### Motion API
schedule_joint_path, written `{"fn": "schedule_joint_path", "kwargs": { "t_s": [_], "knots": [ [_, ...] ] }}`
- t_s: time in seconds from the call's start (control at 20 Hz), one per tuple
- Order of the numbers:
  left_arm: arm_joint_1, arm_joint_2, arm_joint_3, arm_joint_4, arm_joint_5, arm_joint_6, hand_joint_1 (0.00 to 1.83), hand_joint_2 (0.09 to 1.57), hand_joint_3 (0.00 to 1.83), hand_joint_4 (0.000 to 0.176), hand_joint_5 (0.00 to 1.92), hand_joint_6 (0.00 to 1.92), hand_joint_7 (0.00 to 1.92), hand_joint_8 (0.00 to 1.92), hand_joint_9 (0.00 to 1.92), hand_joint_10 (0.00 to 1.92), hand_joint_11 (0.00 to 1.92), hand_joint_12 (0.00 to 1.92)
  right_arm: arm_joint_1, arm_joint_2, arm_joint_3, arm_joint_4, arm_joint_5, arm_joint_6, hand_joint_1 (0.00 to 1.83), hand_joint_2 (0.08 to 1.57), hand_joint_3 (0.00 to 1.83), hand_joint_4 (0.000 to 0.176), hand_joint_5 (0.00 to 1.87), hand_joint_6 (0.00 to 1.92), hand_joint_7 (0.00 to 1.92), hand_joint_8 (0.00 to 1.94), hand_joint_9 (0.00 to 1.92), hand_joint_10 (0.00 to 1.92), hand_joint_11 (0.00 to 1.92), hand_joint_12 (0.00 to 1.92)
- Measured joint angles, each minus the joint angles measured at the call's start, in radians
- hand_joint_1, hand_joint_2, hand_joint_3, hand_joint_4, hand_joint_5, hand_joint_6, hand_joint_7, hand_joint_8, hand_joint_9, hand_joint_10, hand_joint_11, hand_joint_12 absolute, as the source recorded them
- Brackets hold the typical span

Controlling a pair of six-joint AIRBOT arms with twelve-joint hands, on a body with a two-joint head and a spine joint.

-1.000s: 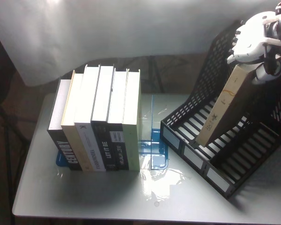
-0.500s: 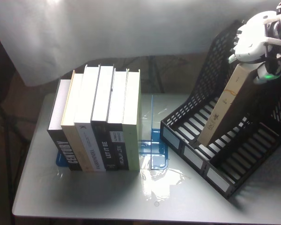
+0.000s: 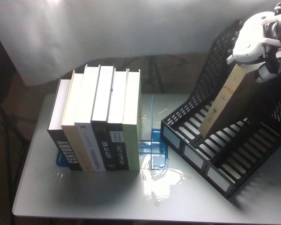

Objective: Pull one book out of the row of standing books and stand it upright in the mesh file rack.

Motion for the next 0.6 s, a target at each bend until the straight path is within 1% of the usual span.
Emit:
{"fn": "schedule_joint_path", "kwargs": {
  "t_s": [0.05, 0.1, 0.15, 0.2, 0.25, 0.3, 0.35, 0.4, 0.45, 0.5, 0.55, 0.6],
  "knots": [
    [0.000, 0.000, 0.000, 0.001, 0.000, 0.000, 0.33, 1.35, 0.00, 0.000, 0.00, 0.00, 0.00, 0.00, 0.00, 0.00, 0.00, 0.00, 0.000, 0.000, 0.000, 0.000, 0.000, 0.000, 1.10, 1.39, 0.00, 0.000, 0.47, 1.64, 0.54, 1.72, 0.67, 1.83, 0.66, 1.92],
    [0.000, 0.000, 0.000, 0.002, 0.000, 0.000, 0.35, 1.35, 0.00, 0.000, 0.00, 0.00, 0.00, 0.00, 0.00, 0.00, 0.00, 0.00, 0.000, 0.000, 0.000, 0.000, 0.000, 0.000, 1.10, 1.41, 0.00, 0.000, 0.41, 1.60, 0.60, 1.83, 0.60, 1.83, 0.60, 1.92],
    [0.000, 0.000, 0.000, 0.001, 0.000, 0.000, 0.35, 1.35, 0.00, 0.000, 0.00, 0.00, 0.00, 0.00, 0.00, 0.00, 0.00, 0.00, 0.000, -0.001, 0.003, 0.000, 0.000, 0.001, 1.10, 1.41, 0.00, 0.000, 0.41, 1.60, 0.60, 1.83, 0.60, 1.83, 0.60, 1.92],
    [0.000, 0.000, 0.000, 0.000, 0.000, 0.000, 0.34, 1.35, 0.00, 0.000, 0.00, 0.00, 0.00, 0.00, 0.00, 0.00, 0.00, 0.00, 0.000, -0.001, 0.004, 0.000, 0.000, 0.001, 1.16, 1.42, 0.00, 0.000, 0.19, 1.19, 0.48, 1.83, 0.54, 1.92, 0.54, 1.92],
    [0.000, 0.000, 0.000, 0.000, 0.000, 0.000, 0.34, 1.35, 0.00, 0.000, 0.00, 0.00, 0.00, 0.00, 0.00, 0.00, 0.00, 0.00, 0.000, -0.002, 0.005, 0.000, 0.000, 0.001, 1.16, 1.42, 0.00, 0.000, 0.19, 1.19, 0.48, 1.83, 0.54, 1.92, 0.54, 1.92],
    [0.000, -0.001, 0.000, 0.000, 0.000, 0.000, 0.33, 1.35, 0.00, 0.000, 0.00, 0.00, 0.00, 0.00, 0.00, 0.00, 0.00, 0.00, 0.000, -0.002, 0.005, 0.000, 0.000, 0.001, 1.20, 1.41, 0.00, 0.000, 0.22, 0.91, 0.48, 1.80, 0.45, 1.90, 0.45, 1.92],
    [0.000, -0.001, 0.000, 0.002, -0.001, 0.000, 0.32, 1.35, 0.00, 0.000, 0.00, 0.00, 0.00, 0.00, 0.00, 0.00, 0.00, 0.00, 0.000, -0.002, 0.005, 0.000, 0.000, 0.001, 1.16, 1.45, 0.01, 0.000, 0.21, 0.84, 0.43, 1.88, 0.52, 1.88, 0.54, 1.92],
    [0.000, -0.001, 0.000, 0.001, -0.001, 0.000, 0.28, 1.35, 0.00, 0.000, 0.00, 0.00, 0.00, 0.00, 0.00, 0.00, 0.00, 0.00, 0.000, -0.002, 0.005, -0.001, 0.000, 0.001, 1.12, 1.41, 0.00, 0.000, 0.36, 0.51, 0.47, 1.84, 0.55, 1.92, 0.52, 1.92],
    [0.000, -0.001, 0.000, 0.000, -0.001, 0.000, 0.28, 1.35, 0.00, 0.000, 0.00, 0.00, 0.00, 0.00, 0.00, 0.00, 0.00, 0.00, 0.000, -0.002, 0.005, -0.001, 0.000, 0.001, 1.09, 1.40, 0.02, 0.000, 0.43, 1.47, 0.51, 1.79, 0.69, 1.92, 0.67, 1.92],
    [0.000, -0.001, 0.000, 0.000, -0.001, 0.000, 0.28, 1.35, 0.00, 0.000, 0.00, 0.00, 0.00, 0.00, 0.00, 0.00, 0.00, 0.00, 0.000, -0.002, 0.005, -0.001, 0.000, 0.001, 1.20, 1.37, 0.00, 0.000, 0.36, 1.02, 0.55, 1.73, 0.66, 1.92, 0.63, 1.92],
    [0.000, -0.001, 0.000, 0.000, -0.001, 0.000, 0.26, 1.36, 0.00, 0.000, 0.00, 0.00, 0.00, 0.00, 0.00, 0.00, 0.00, 0.00, 0.000, -0.003, 0.005, -0.001, 0.000, 0.001, 1.11, 1.40, 0.01, 0.000, 0.40, 1.43, 0.59, 1.88, 0.67, 1.92, 0.68, 1.92],
    [0.000, -0.001, 0.000, 0.001, -0.001, 0.000, 0.26, 1.36, 0.00, 0.000, 0.00, 0.00, 0.00, 0.00, 0.00, 0.00, 0.00, 0.00, 0.000, -0.004, 0.005, -0.001, -0.001, 0.001, 1.18, 1.40, 0.01, 0.000, 0.26, 1.00, 0.51, 1.84, 0.61, 1.92, 0.61, 1.92]
  ]
}}
